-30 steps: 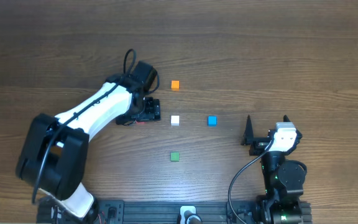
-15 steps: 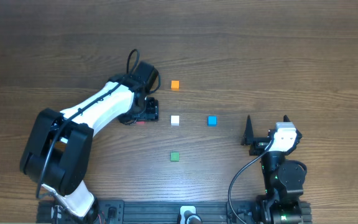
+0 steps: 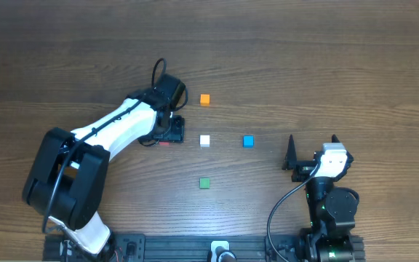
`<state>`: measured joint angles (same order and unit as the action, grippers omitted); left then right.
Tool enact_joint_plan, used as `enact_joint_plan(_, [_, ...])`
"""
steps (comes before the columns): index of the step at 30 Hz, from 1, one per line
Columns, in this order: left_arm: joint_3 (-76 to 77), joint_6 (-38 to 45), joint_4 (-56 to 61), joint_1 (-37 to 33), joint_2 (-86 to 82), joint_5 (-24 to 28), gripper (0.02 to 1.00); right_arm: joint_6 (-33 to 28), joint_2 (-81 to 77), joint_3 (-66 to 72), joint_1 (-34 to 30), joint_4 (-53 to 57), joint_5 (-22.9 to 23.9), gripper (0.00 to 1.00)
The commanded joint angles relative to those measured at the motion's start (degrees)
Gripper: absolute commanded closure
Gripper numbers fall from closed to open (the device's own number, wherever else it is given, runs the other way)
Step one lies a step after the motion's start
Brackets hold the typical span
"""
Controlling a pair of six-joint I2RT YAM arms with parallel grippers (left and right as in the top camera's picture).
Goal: Stack Cubes
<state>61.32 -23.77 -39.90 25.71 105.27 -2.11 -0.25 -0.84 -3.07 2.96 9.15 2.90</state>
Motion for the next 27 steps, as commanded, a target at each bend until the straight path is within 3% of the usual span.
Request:
enact_joint_plan(1, [-1.86,1.09,0.52,0.07,0.83,0.96,0.369,-0.24,0.46,0.52,-0.39,-0.11,-0.28,0.007])
enact_joint_plan(12, [-1.86,1.09,-0.90,0.07,-1.64,1.40,0.375,-0.24,0.46,0.52,-0.39,-0.11,-0.28,0.007])
enact_joint_plan(27, [-1.86,1.03,-1.44,0.07,-2.56,1.62,0.542,-0.24,0.46,0.52,-0.39,-0.11,-0.26,0.009])
